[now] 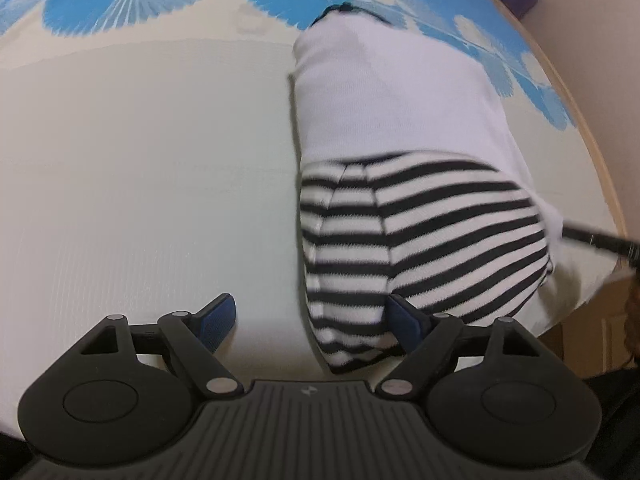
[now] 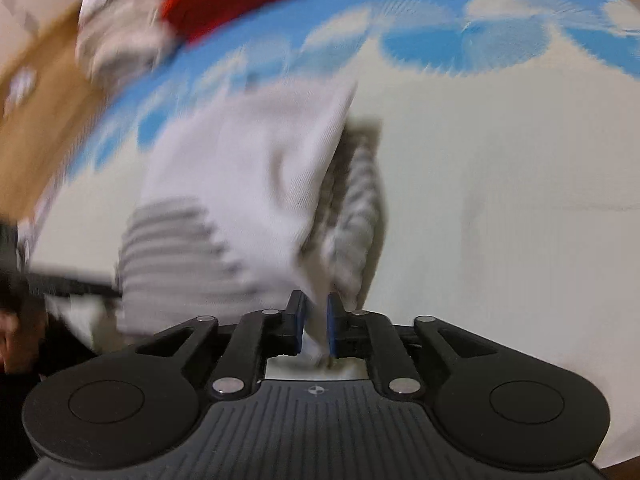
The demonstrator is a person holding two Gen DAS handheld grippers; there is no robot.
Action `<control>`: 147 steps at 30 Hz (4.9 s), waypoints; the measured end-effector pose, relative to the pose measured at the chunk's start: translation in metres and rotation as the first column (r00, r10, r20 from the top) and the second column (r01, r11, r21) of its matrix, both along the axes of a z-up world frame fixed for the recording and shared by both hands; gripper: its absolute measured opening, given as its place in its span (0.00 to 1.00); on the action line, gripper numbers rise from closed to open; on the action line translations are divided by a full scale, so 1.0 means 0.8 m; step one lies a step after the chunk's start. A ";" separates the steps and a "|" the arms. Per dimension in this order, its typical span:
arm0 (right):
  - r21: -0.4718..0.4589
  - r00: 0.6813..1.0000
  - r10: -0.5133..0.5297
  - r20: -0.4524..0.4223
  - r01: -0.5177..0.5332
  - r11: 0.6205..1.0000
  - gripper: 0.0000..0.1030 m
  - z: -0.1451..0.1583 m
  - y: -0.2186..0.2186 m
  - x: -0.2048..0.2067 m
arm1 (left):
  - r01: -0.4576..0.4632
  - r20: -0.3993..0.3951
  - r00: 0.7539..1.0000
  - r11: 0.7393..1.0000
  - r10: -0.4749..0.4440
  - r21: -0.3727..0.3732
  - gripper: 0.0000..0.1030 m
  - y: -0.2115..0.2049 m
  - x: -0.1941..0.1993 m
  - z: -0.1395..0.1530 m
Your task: Fold small clothes
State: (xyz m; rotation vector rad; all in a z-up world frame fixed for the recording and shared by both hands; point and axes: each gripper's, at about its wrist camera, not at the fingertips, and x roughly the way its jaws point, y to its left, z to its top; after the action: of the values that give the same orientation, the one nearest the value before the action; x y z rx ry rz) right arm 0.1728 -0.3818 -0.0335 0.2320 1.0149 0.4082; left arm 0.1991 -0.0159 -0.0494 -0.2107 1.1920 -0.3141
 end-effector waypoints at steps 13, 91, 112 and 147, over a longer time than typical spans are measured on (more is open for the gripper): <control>0.153 0.976 -0.190 -0.110 0.206 0.967 0.51 -0.033 0.040 0.076 | -0.160 0.020 0.985 0.954 0.171 -0.252 0.84 0.031 0.095 0.025; -0.298 0.981 -0.086 -0.174 0.031 0.954 0.25 -0.051 0.330 0.136 | -0.100 0.149 0.984 0.994 0.093 0.035 0.53 0.177 0.121 0.018; -0.253 0.806 -0.043 0.591 0.236 0.938 0.82 0.134 0.305 -0.091 | -0.289 0.666 0.726 0.955 0.170 0.071 0.97 0.124 -0.143 0.186; -0.235 0.900 -0.051 0.432 0.167 0.958 0.82 0.053 0.332 -0.107 | -0.359 0.463 0.846 0.925 0.265 0.127 0.99 0.107 -0.121 0.087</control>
State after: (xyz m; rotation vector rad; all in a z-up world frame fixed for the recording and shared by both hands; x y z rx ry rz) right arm 0.0873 -0.1161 0.0087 -0.0457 0.6140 0.2000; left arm 0.1021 0.0695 0.0204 -0.1375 0.7159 0.0579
